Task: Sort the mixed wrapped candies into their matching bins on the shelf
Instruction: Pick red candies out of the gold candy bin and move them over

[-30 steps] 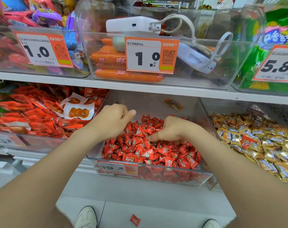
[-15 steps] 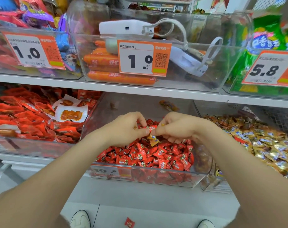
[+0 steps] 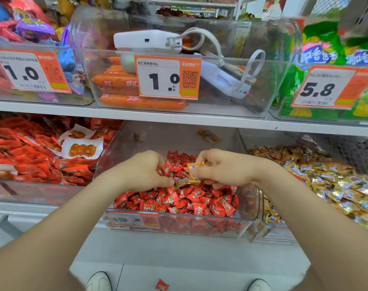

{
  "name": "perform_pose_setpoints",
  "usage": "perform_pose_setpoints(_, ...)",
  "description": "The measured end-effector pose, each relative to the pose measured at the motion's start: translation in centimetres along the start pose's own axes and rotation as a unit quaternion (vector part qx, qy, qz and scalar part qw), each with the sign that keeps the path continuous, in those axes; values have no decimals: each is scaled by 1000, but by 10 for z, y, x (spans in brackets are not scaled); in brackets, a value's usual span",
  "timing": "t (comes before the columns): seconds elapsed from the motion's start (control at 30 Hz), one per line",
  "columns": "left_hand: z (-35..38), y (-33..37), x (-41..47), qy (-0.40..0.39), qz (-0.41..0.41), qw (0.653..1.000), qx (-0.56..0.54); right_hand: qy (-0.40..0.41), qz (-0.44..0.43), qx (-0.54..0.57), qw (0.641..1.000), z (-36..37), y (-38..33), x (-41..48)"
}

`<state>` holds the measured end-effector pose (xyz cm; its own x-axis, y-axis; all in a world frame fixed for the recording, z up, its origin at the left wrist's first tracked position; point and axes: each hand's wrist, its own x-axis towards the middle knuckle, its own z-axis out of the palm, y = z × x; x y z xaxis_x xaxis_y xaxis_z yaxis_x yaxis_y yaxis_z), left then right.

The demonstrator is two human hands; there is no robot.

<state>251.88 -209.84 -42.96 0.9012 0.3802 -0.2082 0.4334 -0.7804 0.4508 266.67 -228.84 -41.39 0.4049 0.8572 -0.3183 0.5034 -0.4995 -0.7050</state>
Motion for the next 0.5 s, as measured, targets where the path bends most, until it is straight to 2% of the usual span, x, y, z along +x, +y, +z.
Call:
perform_pose_setpoints(0.17,13,1,3,80,97,992,7,104,-6,34,994,-2,-5,-7)
perform_pose_setpoints(0.23,19,7,8,110,108,987,44,141,-8,38,989,-4,-6,-12)
perform_pose_setpoints(0.33,30,18,16,67,82,984,141,167,-12,-14,986,-4,-5,-21)
perform_pose_setpoints(0.4,34,24,22,39,72,984,160,163,-17,-6,986,-3,-2,-29)
perform_pose_setpoints(0.5,37,32,28,43,78,984,157,111,-47,108,987,-8,1,-44)
